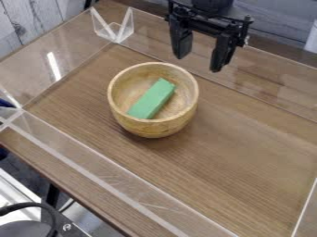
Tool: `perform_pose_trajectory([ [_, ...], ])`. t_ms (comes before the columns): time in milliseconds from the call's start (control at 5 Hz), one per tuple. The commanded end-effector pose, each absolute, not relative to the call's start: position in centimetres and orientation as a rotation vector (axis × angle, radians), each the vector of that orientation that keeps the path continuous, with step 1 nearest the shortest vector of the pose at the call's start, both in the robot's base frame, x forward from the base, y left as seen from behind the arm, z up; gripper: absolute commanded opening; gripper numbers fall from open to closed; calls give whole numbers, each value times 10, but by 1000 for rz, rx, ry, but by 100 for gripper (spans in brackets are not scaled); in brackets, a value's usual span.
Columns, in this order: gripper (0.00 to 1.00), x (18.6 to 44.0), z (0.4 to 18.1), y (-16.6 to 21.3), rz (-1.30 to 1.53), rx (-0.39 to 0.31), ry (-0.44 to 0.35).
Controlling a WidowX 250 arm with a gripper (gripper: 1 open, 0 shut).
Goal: Remove the green block from inside the brown bowl and put it on the table
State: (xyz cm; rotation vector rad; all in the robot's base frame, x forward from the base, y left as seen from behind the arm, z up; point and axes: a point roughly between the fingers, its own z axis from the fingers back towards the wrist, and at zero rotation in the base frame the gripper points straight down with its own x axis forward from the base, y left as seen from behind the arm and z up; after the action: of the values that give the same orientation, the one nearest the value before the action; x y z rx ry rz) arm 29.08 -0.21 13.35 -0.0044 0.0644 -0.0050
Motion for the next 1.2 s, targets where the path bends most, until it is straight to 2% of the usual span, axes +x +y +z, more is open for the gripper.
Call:
perform_pose_trajectory([
  [0, 100, 284, 128, 6, -3, 4, 81],
  [400, 100, 259, 109, 36, 29, 21, 93],
  [600, 100, 254, 102, 51, 52, 23, 95],
  [1000, 100, 252, 85, 59, 63, 15, 108],
])
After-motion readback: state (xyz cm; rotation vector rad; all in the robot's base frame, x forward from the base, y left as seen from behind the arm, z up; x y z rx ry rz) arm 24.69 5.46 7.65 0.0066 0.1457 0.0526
